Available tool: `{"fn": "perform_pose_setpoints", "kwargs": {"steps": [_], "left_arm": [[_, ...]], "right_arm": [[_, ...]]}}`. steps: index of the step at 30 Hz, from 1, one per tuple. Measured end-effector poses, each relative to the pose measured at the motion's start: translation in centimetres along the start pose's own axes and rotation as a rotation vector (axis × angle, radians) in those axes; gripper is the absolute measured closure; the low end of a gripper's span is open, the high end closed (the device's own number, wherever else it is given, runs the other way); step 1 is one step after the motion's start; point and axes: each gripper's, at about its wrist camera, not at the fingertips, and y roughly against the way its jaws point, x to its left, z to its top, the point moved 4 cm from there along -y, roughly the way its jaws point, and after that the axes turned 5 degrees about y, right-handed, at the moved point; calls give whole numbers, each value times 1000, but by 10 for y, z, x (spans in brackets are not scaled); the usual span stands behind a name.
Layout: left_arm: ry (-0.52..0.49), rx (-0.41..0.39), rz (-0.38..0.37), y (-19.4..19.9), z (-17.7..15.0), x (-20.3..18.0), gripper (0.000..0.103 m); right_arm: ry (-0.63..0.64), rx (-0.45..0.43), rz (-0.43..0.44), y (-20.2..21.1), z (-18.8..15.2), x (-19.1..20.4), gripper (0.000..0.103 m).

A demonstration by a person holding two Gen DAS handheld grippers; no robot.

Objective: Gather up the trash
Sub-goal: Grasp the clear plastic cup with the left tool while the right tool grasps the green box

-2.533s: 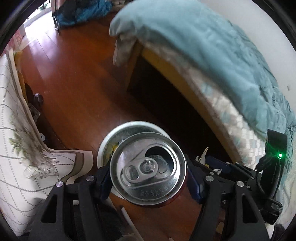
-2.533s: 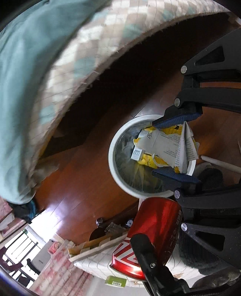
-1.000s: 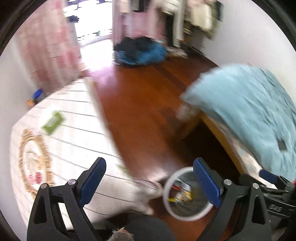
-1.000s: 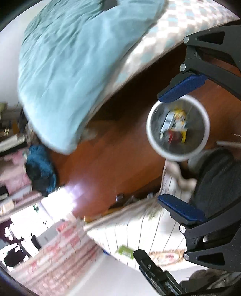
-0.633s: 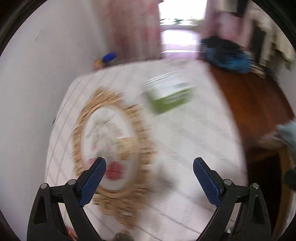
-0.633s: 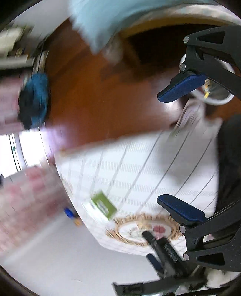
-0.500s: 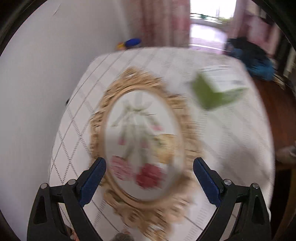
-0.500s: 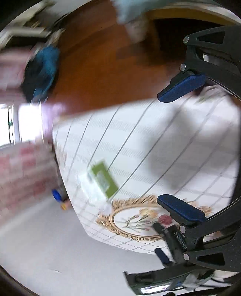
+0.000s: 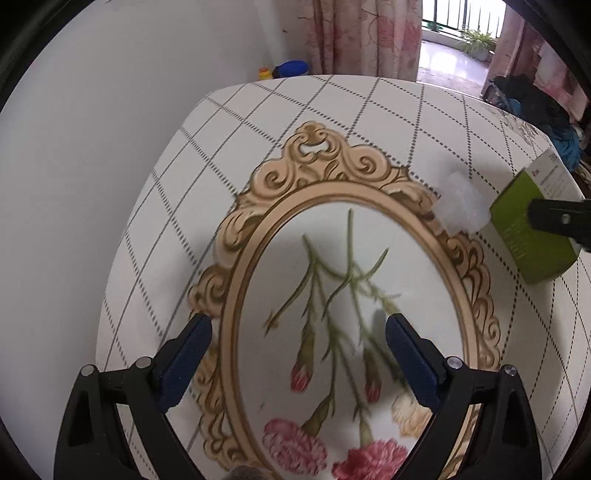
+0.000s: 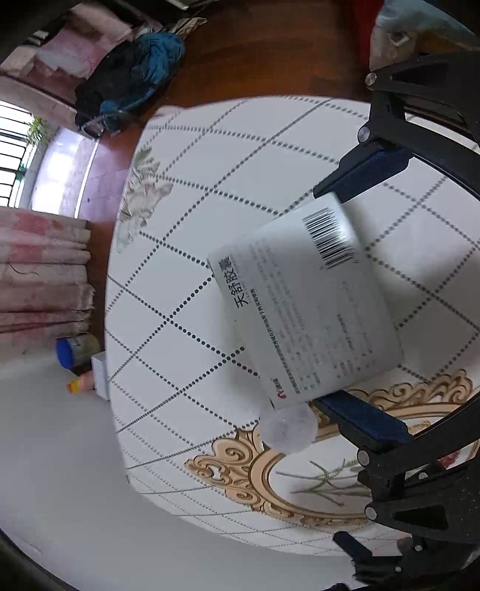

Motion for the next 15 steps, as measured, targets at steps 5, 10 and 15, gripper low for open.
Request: {"fn": "perform_pose_setpoints", "kwargs": {"steps": [5,10,15], "left_arm": [[-52,-12,-50,3,11,-22,7],[-118,-3,-132,0,24,-51,7],[-195,-13,-153,-13,40,-80,7]], "right_arm": [[-34,-26,-63,4,3,-22,3],[-125,-5,-63,5,-5,-63,3],[-106,13,-68,1,-2,-66,3]]}}
